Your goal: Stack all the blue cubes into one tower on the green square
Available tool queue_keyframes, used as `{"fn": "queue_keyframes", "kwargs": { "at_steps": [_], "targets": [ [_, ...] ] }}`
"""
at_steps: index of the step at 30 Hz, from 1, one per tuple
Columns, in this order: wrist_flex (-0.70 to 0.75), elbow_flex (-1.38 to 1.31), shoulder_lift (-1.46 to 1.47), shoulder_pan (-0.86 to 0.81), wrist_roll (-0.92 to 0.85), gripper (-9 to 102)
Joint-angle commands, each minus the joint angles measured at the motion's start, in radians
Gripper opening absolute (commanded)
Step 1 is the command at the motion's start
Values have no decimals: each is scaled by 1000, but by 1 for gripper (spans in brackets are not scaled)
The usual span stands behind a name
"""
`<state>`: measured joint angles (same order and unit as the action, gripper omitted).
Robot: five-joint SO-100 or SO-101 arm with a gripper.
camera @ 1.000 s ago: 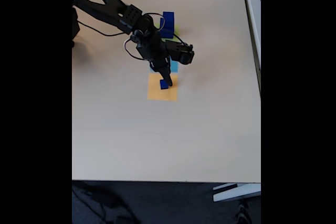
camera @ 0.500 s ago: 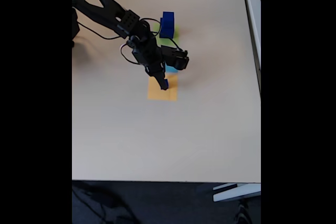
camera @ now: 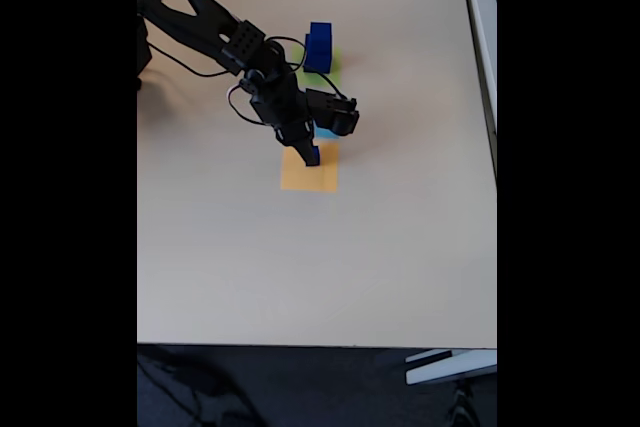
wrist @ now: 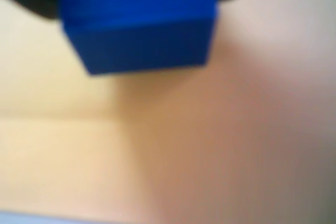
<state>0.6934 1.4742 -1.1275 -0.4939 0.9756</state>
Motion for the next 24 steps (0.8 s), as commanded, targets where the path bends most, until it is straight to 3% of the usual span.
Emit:
{"fn": "queue_keyframes", "kwargs": {
  "at_steps": [1,9,20,24],
  "targets": [
    [-15,-5,-58,5,12,0],
    [74,-66,-169,26,34,0],
    [497,-500,-222,149,175,0],
    [569,-549,-207,225,305,0]
  ]
}}
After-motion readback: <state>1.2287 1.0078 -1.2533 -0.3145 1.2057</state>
